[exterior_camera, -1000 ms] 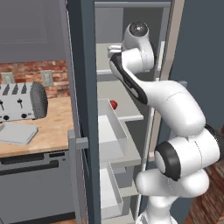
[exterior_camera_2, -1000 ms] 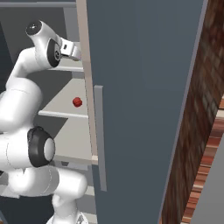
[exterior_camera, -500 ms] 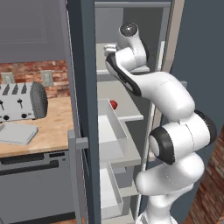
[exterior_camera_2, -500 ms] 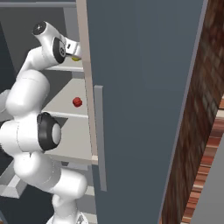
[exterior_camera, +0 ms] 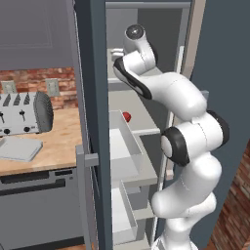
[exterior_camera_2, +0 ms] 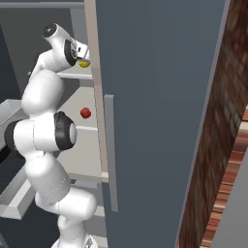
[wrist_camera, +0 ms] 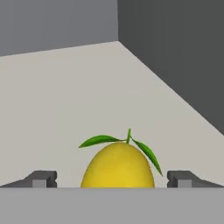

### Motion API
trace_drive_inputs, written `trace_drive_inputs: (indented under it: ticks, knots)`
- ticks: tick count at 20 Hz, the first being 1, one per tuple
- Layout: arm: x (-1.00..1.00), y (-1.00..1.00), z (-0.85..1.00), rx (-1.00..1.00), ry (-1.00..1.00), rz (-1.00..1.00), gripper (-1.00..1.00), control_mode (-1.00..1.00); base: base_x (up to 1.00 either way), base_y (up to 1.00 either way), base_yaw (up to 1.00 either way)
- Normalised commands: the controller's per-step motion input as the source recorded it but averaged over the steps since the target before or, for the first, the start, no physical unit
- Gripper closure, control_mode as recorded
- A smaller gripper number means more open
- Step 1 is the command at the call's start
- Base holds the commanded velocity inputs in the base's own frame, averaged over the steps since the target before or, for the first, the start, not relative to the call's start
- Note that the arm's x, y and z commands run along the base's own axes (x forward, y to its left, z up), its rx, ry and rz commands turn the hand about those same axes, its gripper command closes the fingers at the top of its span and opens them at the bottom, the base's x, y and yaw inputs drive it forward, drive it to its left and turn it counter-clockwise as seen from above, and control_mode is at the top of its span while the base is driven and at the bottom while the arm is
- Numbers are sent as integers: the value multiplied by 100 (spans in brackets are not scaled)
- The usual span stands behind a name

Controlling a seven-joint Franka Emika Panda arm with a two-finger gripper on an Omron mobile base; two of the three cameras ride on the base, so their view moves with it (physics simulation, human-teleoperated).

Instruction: Take the bell pepper and lemon out of the freezer and place them in the tupperware container on the counter. Then put the tupperware containing the vegetables back in the freezer.

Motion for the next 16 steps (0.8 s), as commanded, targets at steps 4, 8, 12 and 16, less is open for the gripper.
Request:
trace_drive_inputs:
  ticks: [4,8,12,16]
  knots:
    - [37,2,-10,0,1,-1,-100,-100,0,0,0]
    - [3,-3,-14,0,0,-5,-100,-100,0,0,0]
    - [-1,-7,-20,0,0,-6,-100,-100,0,0,0]
    - [-1,-11,-24,0,0,-8,-100,-100,0,0,0]
